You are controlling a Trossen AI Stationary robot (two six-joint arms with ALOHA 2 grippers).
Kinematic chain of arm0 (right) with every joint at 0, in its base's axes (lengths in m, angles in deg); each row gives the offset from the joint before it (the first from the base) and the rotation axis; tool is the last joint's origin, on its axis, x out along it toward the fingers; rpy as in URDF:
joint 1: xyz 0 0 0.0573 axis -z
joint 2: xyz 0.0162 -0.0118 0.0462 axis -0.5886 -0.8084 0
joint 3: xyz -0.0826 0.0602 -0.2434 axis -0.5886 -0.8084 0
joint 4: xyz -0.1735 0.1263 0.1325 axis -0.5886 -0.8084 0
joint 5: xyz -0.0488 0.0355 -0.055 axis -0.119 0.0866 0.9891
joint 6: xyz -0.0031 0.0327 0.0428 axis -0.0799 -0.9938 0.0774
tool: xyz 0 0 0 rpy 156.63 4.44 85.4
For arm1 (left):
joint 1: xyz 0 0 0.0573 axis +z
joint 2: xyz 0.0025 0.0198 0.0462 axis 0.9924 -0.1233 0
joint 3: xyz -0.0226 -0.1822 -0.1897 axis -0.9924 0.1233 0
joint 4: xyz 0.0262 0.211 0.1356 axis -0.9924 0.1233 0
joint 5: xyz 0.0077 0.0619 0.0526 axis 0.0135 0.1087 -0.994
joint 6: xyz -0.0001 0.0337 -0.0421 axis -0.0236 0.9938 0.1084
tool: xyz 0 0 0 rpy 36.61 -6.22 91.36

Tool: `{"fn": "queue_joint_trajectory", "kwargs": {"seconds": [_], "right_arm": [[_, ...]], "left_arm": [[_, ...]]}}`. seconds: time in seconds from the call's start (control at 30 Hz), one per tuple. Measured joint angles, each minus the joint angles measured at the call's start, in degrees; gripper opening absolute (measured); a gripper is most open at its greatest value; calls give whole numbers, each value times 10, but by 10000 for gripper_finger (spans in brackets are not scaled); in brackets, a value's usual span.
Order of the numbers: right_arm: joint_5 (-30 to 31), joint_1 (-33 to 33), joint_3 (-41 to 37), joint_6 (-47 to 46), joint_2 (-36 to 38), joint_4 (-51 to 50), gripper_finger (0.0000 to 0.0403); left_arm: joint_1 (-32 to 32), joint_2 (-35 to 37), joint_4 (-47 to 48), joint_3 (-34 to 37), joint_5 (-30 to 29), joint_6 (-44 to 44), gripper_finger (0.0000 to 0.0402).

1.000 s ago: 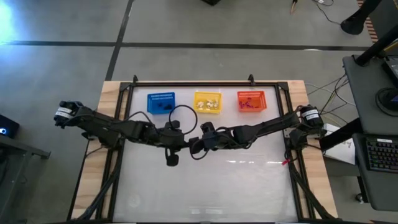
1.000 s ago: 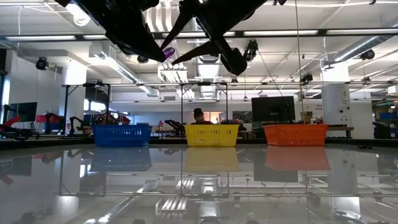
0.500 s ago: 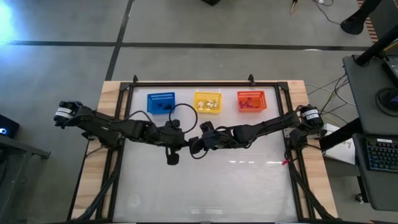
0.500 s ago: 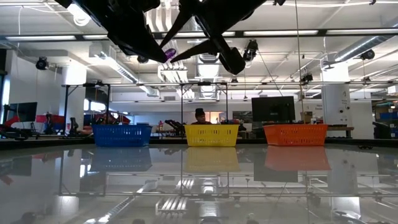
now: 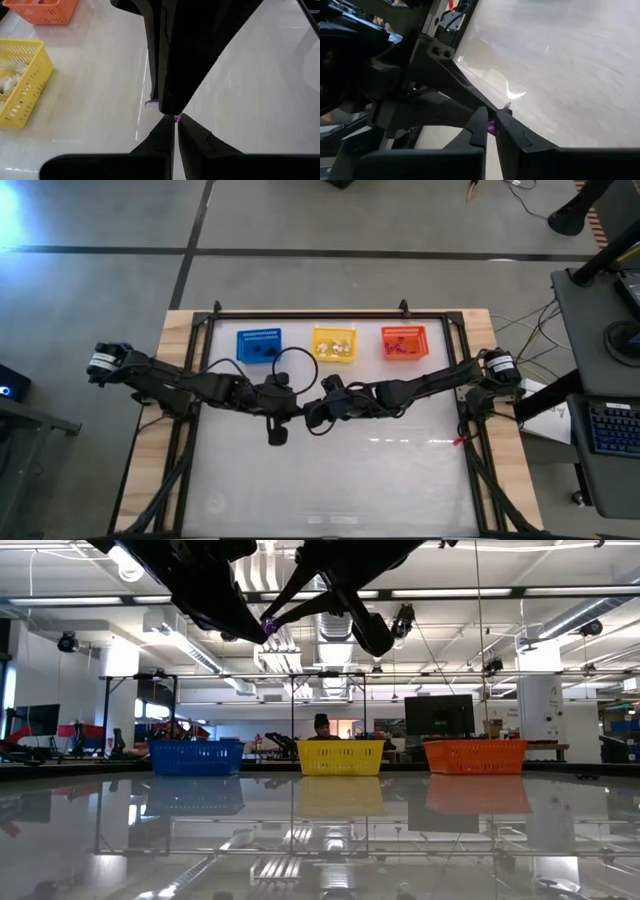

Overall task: Sort Halloween decoration
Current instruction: Put the purple hat toy into the orange bin

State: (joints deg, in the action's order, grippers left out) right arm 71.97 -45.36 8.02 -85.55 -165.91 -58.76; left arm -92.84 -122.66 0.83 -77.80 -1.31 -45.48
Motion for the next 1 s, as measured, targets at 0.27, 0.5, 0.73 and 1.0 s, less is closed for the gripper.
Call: {"fn": "queue_joint_trajectory", "kwargs": {"seconds": [0.27, 0.5, 0.73, 1.0], "right_arm": [[-2, 0, 0, 5, 0, -1, 8], [-2, 0, 0, 20, 0, -3, 8], [-2, 0, 0, 26, 0, -4, 8], [-8, 0, 0, 26, 0, -4, 8]], "left_arm": [[0, 0, -2, 0, -1, 3, 0], [1, 0, -2, 0, -2, 3, 0], [1, 0, 2, 0, -3, 3, 1], [1, 0, 2, 0, -3, 16, 2]]}}
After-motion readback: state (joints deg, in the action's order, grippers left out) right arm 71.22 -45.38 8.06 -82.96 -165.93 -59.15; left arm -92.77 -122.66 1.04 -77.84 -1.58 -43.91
